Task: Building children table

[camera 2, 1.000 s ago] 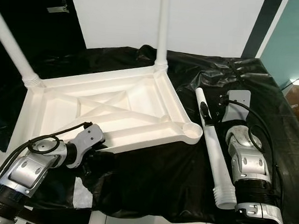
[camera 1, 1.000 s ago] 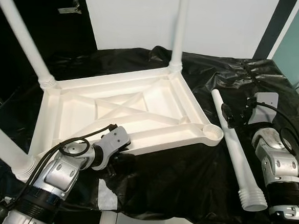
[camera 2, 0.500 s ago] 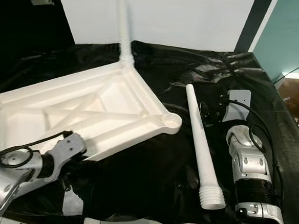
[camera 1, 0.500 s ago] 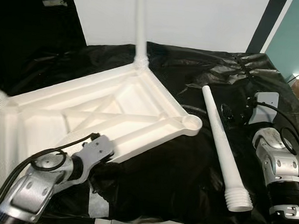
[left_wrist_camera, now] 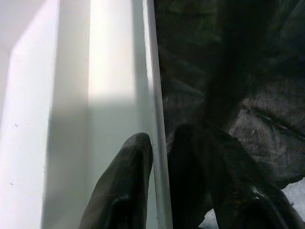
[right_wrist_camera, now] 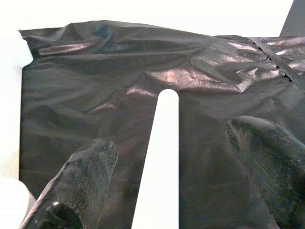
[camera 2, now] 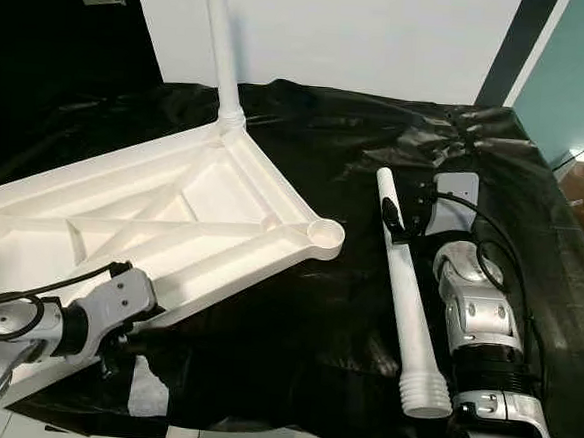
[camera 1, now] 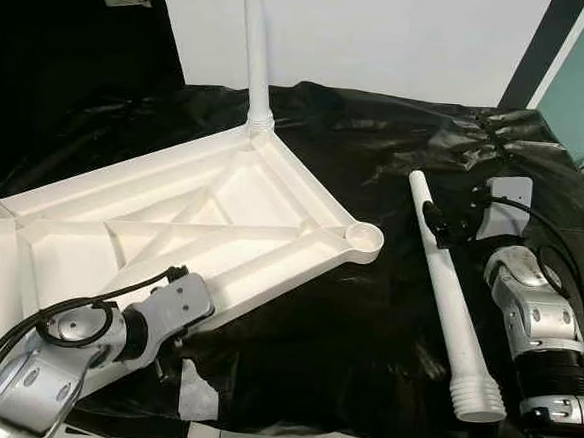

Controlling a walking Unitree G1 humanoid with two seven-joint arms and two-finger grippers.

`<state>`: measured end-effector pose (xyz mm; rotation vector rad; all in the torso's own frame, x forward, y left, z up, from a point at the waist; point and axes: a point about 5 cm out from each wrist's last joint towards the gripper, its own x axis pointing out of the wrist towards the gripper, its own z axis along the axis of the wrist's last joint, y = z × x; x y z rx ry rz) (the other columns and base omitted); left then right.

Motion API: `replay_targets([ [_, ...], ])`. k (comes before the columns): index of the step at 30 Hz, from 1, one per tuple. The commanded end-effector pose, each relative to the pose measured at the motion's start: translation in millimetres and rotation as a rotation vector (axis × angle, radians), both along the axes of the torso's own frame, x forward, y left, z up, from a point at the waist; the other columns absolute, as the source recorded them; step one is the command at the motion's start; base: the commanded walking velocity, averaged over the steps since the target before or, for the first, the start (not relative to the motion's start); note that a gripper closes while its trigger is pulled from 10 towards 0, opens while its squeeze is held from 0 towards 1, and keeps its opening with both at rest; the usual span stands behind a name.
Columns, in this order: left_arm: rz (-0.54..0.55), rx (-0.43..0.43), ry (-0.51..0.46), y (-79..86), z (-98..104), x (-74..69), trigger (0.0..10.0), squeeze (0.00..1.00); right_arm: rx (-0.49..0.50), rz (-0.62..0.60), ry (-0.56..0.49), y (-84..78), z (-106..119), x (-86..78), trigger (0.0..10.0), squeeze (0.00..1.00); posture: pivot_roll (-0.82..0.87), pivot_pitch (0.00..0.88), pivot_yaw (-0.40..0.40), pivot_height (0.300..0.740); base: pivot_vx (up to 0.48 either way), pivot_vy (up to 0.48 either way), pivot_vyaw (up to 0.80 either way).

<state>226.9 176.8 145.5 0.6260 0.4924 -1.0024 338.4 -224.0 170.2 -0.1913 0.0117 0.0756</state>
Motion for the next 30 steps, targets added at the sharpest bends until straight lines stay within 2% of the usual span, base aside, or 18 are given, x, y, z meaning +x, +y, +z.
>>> replay_targets([
  [1,-0.022,-0.003,-0.010,1.3,6,4.1,10.0,0.00,0.017,-0.015,0.003,-1.9,-1,-3.1,10.0,0.00,0.00,0.059,0.019,0.740,0.000,0.000,0.00],
  [5,0.005,-0.039,-0.061,-1.5,15,12.7,10.0,0.00,0.041,-0.024,-0.015,-0.5,2,-4.4,10.0,0.00,0.00,0.058,0.019,0.740,0.000,0.000,0.00],
  [8,0.045,-0.093,-0.127,-11.5,24,24.4,10.0,0.00,0.061,-0.031,-0.033,3.9,6,-6.2,10.0,0.00,0.00,0.054,0.020,0.740,0.000,0.000,0.00],
  [12,0.077,-0.111,-0.149,-23.3,22,31.0,10.0,0.00,0.065,-0.029,-0.037,5.2,7,-6.8,10.0,0.00,0.00,0.053,0.024,0.740,0.000,0.000,0.00],
  [17,0.108,-0.118,-0.161,-50.4,9,40.1,10.0,0.00,0.057,-0.050,-0.032,-3.9,6,-8.7,10.0,0.00,-0.01,0.054,0.031,0.740,0.000,0.000,0.00],
  [24,0.124,-0.123,-0.172,-66.7,5,48.1,10.0,0.00,0.059,-0.065,-0.032,-7.3,8,-9.1,10.0,0.00,-0.02,0.049,0.037,0.740,0.000,0.000,0.00],
  [30,0.163,-0.136,-0.193,-73.7,8,57.3,10.0,0.00,0.059,-0.071,-0.034,-8.2,8,-9.0,10.0,0.00,-0.02,0.045,0.045,0.740,0.000,0.000,0.00],
])
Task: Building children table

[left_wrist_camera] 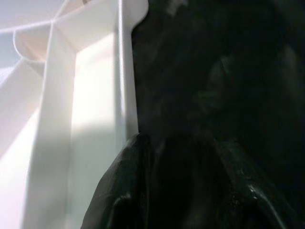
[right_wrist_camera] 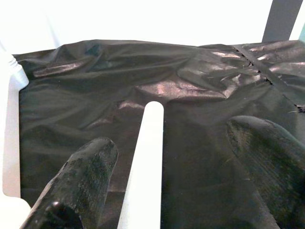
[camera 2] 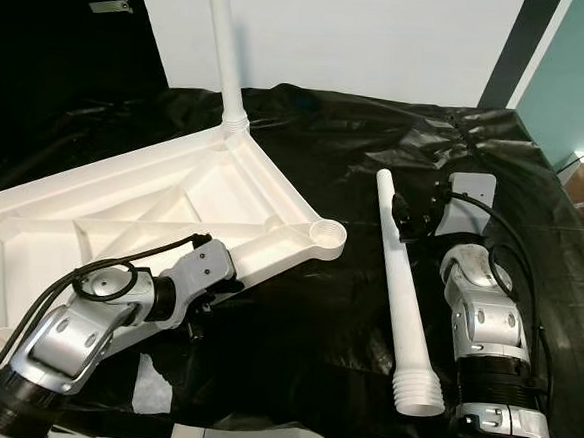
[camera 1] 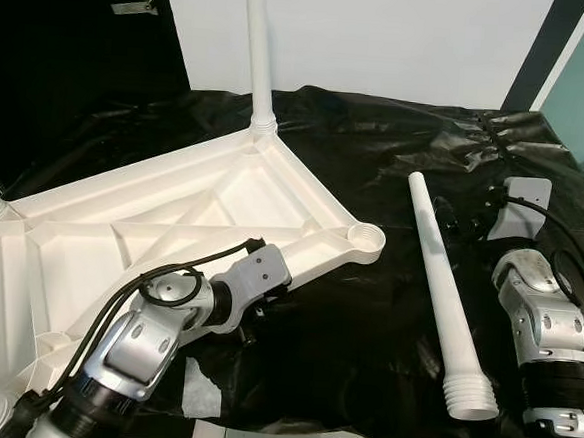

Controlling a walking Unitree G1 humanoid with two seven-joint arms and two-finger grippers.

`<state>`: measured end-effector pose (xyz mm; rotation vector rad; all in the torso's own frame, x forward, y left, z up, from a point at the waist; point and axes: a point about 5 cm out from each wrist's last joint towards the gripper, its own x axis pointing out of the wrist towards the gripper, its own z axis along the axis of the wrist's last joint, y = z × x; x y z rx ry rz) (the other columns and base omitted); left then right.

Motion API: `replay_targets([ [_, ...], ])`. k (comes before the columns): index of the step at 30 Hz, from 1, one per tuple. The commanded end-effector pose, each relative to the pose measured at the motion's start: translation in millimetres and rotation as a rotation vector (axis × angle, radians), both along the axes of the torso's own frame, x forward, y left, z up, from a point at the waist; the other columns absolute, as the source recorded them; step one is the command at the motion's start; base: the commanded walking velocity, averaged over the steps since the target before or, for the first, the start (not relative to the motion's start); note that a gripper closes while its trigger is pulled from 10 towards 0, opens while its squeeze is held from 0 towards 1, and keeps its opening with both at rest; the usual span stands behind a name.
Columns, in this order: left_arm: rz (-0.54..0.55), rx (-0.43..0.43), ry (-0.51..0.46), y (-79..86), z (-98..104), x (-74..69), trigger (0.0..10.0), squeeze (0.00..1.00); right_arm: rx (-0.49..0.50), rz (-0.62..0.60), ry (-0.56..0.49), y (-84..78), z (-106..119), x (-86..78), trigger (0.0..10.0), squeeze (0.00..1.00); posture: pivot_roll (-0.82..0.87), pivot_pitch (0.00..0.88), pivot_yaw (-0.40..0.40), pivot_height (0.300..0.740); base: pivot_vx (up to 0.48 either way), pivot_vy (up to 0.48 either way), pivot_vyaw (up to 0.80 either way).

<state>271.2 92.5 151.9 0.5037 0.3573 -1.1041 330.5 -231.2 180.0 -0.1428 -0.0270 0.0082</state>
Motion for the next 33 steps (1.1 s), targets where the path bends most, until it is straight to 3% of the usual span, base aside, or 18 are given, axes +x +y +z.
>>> replay_targets([
  [1,0.266,0.018,-0.155,8.7,4,15.0,10.0,0.00,0.010,-0.008,0.008,-1.7,-1,-1.2,10.0,0.00,-0.02,0.045,0.045,0.740,0.000,0.000,0.00],
  [3,0.273,-0.017,-0.159,6.2,11,17.6,10.0,0.00,0.009,-0.011,0.007,-2.5,-1,-1.5,10.0,0.00,-0.03,0.046,0.052,0.740,0.000,0.000,0.00],
  [4,0.276,-0.048,-0.157,5.0,17,19.6,10.0,0.20,0.009,-0.012,0.006,-2.9,-2,-1.6,10.0,0.00,-0.03,0.046,0.052,0.740,0.000,0.000,0.00],
  [5,0.278,-0.064,-0.166,4.9,22,21.4,10.0,1.00,0.008,-0.015,0.006,-3.3,-2,-1.9,10.0,0.00,-0.03,0.046,0.055,0.740,0.000,0.000,0.00],
  [8,0.280,-0.069,-0.170,5.4,25,23.2,10.0,1.00,0.008,-0.019,0.006,-3.9,-3,-2.4,10.0,0.00,-0.03,0.047,0.056,0.740,0.000,0.000,0.00],
  [11,0.284,-0.012,-0.197,7.1,19,24.2,10.0,1.00,0.012,-0.023,0.006,-4.3,-4,-2.9,10.0,0.00,-0.03,0.047,0.059,0.740,0.000,0.000,0.00],
  [12,0.293,-0.003,-0.184,7.9,15,24.5,10.0,0.00,0.013,-0.025,0.006,-4.4,-4,-3.1,10.0,0.00,-0.03,0.048,0.060,0.740,0.000,0.000,0.00],
  [17,0.301,0.068,-0.175,3.4,-1,24.3,10.0,0.00,0.015,-0.032,0.004,-5.5,-4,-3.3,10.0,0.00,-0.02,0.049,0.059,0.740,0.000,0.000,0.00],
  [25,0.338,0.107,-0.158,-6.0,-20,27.2,10.0,0.00,0.016,-0.034,0.002,-5.6,-2,-1.6,10.0,0.00,-0.02,0.050,0.054,0.740,0.000,0.000,0.00],
  [26,0.335,0.109,-0.157,-7.0,-21,27.6,9.3,0.00,0.015,-0.034,0.002,-5.5,-2,-1.4,10.0,0.00,-0.02,0.050,0.053,0.740,0.000,0.000,0.00],
  [27,0.332,0.106,-0.153,-8.2,-21,27.9,7.1,0.00,0.015,-0.033,0.002,-5.4,-2,-1.2,10.0,0.00,-0.02,0.049,0.052,0.740,0.000,0.000,0.00],
  [28,0.332,0.106,-0.153,-8.2,-21,27.9,7.1,0.00,0.015,-0.033,0.002,-5.4,-2,-1.2,10.0,0.00,-0.02,0.049,0.052,0.740,0.000,0.000,0.00],
  [29,0.318,0.092,-0.151,-9.8,-20,27.4,0.0,0.00,0.013,-0.032,0.002,-5.3,-2,-1.1,10.0,0.00,-0.03,0.050,0.052,0.740,0.000,0.000,0.00],
  [33,0.276,0.069,-0.149,-12.6,-16,25.4,0.0,0.00,0.012,-0.032,0.002,-5.3,-2,-1.0,10.0,0.00,-0.03,0.050,0.054,0.740,0.000,0.000,0.00],
])
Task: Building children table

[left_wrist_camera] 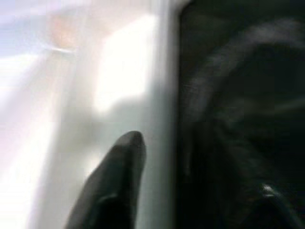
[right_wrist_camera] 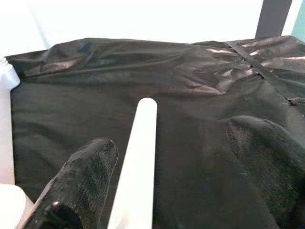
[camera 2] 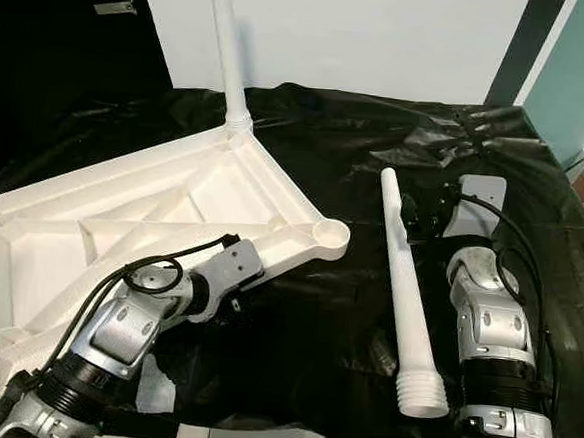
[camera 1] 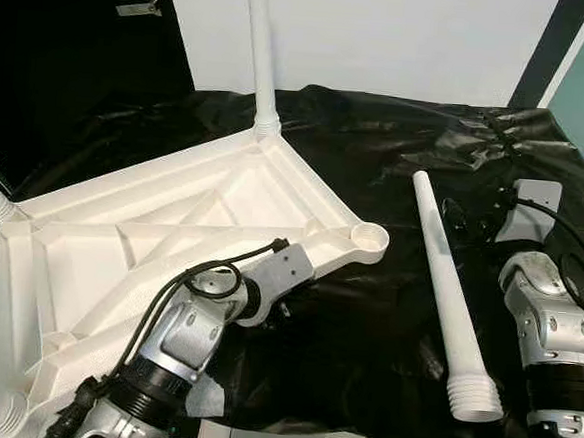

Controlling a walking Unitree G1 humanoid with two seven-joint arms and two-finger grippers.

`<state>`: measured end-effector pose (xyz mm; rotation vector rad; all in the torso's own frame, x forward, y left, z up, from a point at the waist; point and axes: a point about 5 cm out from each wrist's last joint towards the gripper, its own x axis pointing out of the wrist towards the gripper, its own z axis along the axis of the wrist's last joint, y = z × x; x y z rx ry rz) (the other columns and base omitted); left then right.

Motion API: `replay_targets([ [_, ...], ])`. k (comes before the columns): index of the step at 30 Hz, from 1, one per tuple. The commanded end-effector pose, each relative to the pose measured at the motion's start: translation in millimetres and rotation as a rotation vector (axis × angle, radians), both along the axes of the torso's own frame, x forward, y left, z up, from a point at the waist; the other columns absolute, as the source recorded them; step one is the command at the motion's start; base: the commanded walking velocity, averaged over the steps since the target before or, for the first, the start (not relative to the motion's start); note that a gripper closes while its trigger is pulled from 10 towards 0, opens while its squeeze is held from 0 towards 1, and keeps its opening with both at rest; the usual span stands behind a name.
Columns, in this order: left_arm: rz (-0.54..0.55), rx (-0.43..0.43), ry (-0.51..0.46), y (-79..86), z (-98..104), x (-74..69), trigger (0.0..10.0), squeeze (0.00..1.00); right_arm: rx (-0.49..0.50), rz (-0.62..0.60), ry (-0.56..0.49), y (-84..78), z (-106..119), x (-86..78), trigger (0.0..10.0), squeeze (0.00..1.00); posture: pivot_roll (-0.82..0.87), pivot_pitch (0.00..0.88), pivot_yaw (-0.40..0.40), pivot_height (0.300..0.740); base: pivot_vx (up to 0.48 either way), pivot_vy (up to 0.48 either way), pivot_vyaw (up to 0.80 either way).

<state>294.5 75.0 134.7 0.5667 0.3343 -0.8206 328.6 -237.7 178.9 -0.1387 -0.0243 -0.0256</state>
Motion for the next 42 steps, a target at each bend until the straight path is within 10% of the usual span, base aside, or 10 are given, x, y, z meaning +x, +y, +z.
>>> replay_targets([
  [1,0.002,-0.001,-0.020,4.3,3,0.2,0.0,0.00,0.007,0.003,0.001,1.1,-1,0.8,10.0,0.00,-0.03,0.051,0.055,0.740,0.000,0.000,0.00],
  [35,-0.593,0.207,0.243,60.1,1,-92.6,0.0,0.00,0.010,0.007,0.018,1.6,-5,1.9,10.0,0.00,0.00,0.043,0.044,0.740,0.000,0.000,0.00],
  [36,-0.583,0.229,0.236,61.8,-1,-92.4,2.2,0.00,0.011,0.011,0.023,3.4,-6,2.2,10.0,0.00,0.00,0.041,0.043,0.740,0.000,0.000,0.00],
  [37,-0.583,0.229,0.236,61.8,-1,-92.4,2.2,0.00,0.011,0.011,0.023,3.4,-6,2.2,10.0,0.00,0.00,0.041,0.043,0.740,0.000,0.000,0.00],
  [38,-0.554,0.234,0.229,62.0,-2,-89.5,10.0,0.00,0.014,0.020,0.028,5.6,-7,2.6,10.0,0.00,0.00,0.040,0.037,0.740,0.000,0.000,0.00],
  [39,-0.517,0.227,0.212,61.0,-3,-85.2,10.0,0.87,0.017,0.025,0.031,6.9,-7,2.8,10.0,0.00,0.00,0.041,0.038,0.740,0.000,0.000,0.00],
  [42,-0.442,0.225,0.197,58.4,-4,-74.7,10.0,1.00,0.029,0.031,0.042,8.7,-8,3.2,10.0,0.00,-0.01,0.040,0.034,0.740,0.000,0.000,0.00],
])
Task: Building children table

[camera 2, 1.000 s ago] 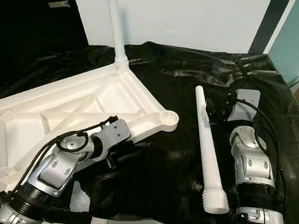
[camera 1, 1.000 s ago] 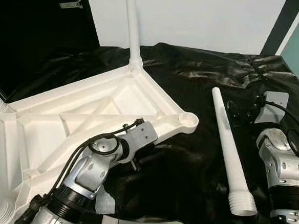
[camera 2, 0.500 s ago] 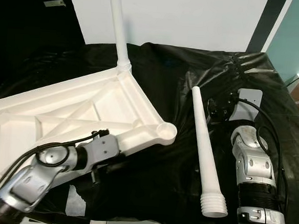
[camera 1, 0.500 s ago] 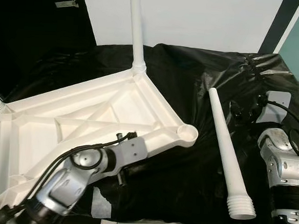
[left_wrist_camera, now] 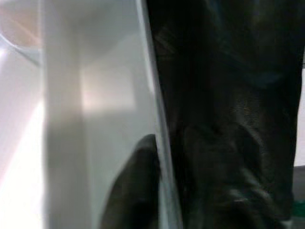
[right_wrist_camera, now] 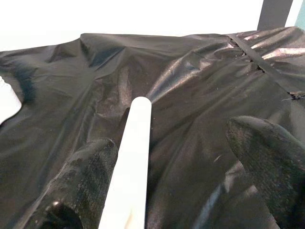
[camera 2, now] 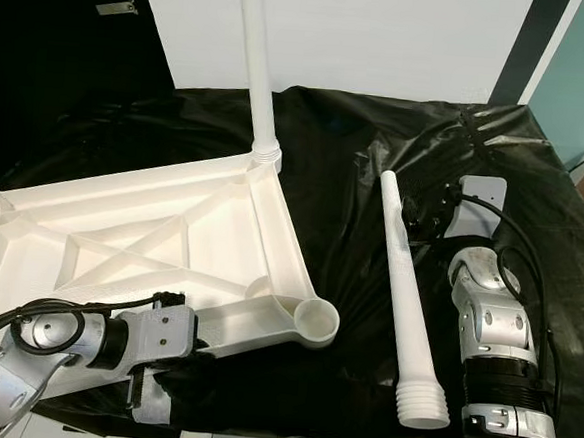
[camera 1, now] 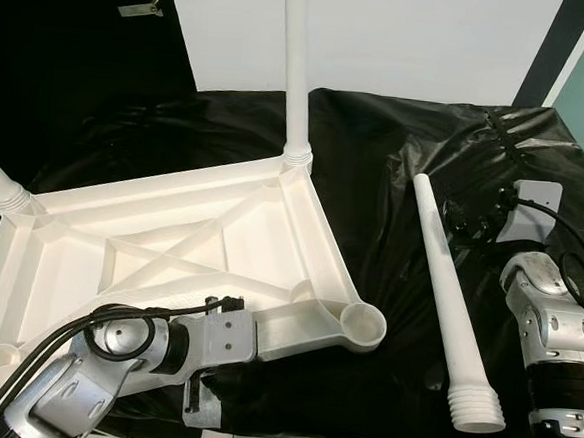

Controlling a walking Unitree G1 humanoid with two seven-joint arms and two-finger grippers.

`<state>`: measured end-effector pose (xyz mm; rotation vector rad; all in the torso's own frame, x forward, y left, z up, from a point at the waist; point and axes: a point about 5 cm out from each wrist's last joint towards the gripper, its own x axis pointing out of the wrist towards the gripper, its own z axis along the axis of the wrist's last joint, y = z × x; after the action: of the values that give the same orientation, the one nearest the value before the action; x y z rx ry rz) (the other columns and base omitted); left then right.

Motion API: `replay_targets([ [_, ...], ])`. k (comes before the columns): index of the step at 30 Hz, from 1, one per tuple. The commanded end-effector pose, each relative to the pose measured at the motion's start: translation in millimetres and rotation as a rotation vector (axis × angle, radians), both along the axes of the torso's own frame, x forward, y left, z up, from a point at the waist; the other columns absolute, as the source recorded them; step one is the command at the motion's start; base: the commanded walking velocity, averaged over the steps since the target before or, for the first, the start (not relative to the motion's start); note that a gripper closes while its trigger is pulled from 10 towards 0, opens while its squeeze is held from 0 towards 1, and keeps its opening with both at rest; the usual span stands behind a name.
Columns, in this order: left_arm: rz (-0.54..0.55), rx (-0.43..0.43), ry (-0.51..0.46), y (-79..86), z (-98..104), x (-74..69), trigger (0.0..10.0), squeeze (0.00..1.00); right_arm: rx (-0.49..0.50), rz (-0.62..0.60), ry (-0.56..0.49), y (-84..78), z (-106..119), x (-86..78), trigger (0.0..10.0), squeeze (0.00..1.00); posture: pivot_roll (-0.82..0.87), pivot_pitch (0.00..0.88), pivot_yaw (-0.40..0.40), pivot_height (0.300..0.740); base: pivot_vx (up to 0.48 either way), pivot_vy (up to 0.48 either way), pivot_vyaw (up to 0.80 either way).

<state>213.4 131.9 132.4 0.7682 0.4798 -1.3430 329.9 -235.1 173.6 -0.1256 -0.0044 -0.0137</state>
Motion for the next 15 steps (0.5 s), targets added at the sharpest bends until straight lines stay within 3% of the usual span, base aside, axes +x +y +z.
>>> replay_targets([
  [1,0.071,0.011,-0.039,-0.6,0,10.7,10.0,1.00,0.027,0.020,0.028,7.1,-2,1.4,10.0,0.00,-0.01,0.040,0.033,0.740,0.000,0.000,0.00],
  [7,0.107,-0.048,-0.093,-6.8,11,20.1,10.0,1.00,0.066,0.011,0.053,9.8,-1,-1.4,10.0,0.00,-0.02,0.041,0.030,0.740,0.000,0.000,0.00],
  [8,0.131,-0.100,-0.109,-8.8,21,24.6,10.0,0.00,0.083,0.017,0.064,13.3,0,-4.2,10.0,0.00,-0.02,0.044,0.026,0.740,0.000,0.000,0.00],
  [12,0.178,-0.236,-0.113,-9.8,45,33.7,10.0,0.00,0.115,0.041,0.094,22.4,1,-10.9,10.0,0.00,-0.02,0.046,0.012,0.740,0.000,0.000,0.00],
  [15,0.200,-0.280,-0.136,-7.7,55,40.1,10.0,0.00,0.137,0.040,0.116,24.8,1,-13.8,10.0,0.00,-0.02,0.048,0.008,0.740,0.000,0.000,0.00],
])
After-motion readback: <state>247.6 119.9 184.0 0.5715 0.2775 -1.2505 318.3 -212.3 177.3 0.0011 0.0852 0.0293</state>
